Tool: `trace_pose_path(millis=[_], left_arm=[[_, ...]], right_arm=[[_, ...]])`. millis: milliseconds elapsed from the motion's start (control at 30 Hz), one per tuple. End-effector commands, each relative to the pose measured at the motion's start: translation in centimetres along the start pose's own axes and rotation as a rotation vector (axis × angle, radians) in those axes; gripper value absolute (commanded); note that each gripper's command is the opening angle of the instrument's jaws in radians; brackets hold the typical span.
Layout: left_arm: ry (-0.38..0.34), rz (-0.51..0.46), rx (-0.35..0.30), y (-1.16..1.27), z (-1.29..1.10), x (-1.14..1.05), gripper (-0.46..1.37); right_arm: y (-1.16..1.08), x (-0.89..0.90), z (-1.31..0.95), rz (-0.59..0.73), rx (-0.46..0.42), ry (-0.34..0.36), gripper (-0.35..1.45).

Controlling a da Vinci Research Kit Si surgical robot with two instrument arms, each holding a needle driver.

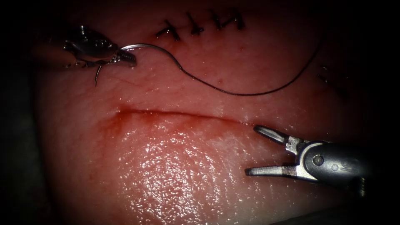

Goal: Wound Closure
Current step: Pick up the needle

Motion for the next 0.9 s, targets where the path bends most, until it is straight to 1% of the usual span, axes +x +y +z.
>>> trace_pose_path(millis=[33, 367, 533, 567, 600, 633, 667, 733, 800, 833, 867, 900], left_arm=[[-0.001, 0.001, -0.009, -0.01, -0.01, 0.02, -0.35], [-0.001, 0.016, -0.027, 0.00, -0.12, 0.11, -0.35], [0.006, 0.026, -0.018, 0.06, -0.25, 0.19, -0.35], [0.010, 0.031, -0.008, 0.07, -0.31, 0.23, -0.35], [0.008, 0.029, -0.004, 0.07, -0.33, 0.24, -0.33], [0.008, 0.032, 0.002, 0.06, -0.35, 0.26, -0.16], [0.008, 0.036, 0.006, 0.06, -0.37, 0.28, -0.04], [0.009, 0.031, 0.012, 0.05, -0.41, 0.31, 0.14], [0.008, 0.029, 0.010, 0.06, -0.42, 0.33, 0.29], [0.007, 0.027, 0.012, 0.06, -0.43, 0.34, 0.49], [0.006, 0.026, 0.015, 0.07, -0.43, 0.34, 0.73], [0.006, 0.026, 0.016, 0.07, -0.43, 0.34, 0.85]], right_arm=[[0.01, 0.01, 0.00, 0.000, 0.000, -0.001, 0.93], [0.01, 0.01, 0.00, 0.000, 0.000, -0.001, 0.94], [0.01, 0.01, 0.00, -0.001, 0.000, -0.001, 0.93], [0.01, 0.00, 0.00, -0.001, 0.000, -0.001, 0.93], [0.01, 0.00, 0.00, -0.001, 0.000, -0.001, 0.93], [0.01, 0.00, 0.00, -0.001, 0.000, 0.000, 0.93], [0.01, 0.00, 0.00, -0.001, 0.000, 0.000, 0.93], [0.01, 0.00, 0.00, -0.001, 0.000, 0.000, 0.93], [0.01, 0.00, 0.00, -0.001, 0.000, 0.000, 0.93], [0.01, 0.00, 0.00, -0.001, 0.000, 0.000, 0.94], [0.01, 0.00, 0.00, -0.002, 0.000, 0.000, 0.94], [0.01, 0.00, 0.00, -0.002, 0.000, 0.000, 0.94]])
